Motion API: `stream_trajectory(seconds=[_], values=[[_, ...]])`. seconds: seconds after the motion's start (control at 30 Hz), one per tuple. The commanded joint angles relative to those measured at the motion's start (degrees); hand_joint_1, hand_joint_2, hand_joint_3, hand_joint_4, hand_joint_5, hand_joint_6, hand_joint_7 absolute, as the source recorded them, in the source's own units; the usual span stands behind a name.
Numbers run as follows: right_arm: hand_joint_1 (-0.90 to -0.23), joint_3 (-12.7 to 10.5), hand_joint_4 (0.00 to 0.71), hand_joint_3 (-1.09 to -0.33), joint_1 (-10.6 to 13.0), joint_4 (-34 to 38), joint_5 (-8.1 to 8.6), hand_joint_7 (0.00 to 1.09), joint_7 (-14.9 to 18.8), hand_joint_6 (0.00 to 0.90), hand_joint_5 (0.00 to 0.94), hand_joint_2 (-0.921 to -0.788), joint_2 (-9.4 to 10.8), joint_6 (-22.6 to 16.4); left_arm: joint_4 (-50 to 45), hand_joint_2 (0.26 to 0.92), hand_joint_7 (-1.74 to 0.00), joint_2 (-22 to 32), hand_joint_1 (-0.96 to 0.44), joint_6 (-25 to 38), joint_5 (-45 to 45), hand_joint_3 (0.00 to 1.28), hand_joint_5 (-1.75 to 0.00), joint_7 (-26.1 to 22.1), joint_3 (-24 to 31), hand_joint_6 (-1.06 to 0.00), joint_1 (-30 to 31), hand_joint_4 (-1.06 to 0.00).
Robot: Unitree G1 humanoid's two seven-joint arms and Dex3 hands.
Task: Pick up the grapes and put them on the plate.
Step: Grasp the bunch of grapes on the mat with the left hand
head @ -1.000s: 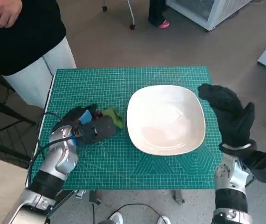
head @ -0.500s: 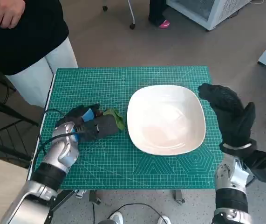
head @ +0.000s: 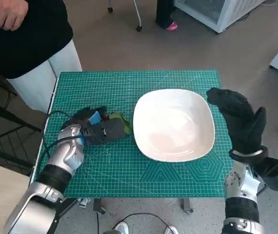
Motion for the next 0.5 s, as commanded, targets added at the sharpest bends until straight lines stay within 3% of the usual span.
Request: stream_trajectory(seconds=[0.03, 0.5], values=[[-0.382, 0.0, 0.558, -0.519, 1.0, 0.2, -0.08, 0.0, 0.5, 0.509, 0.0, -0.921, -0.5, 0.8, 3.9, 0.799, -0.01, -1.5, -0.44, -1.7, -0.5, 0.0, -0.01, 1.9, -0.9, -0.27, 0.7, -0.11], [-0.382, 0.0, 0.558, -0.519, 1.3, 0.0, 0.01, 0.0, 0.5, 0.509, 0.0, -0.921, -0.7, 0.8, 9.2, 0.79, -0.02, -2.5, -0.42, -4.1, -1.2, 0.0, -0.02, 3.8, -1.4, -0.32, -0.7, -0.17]])
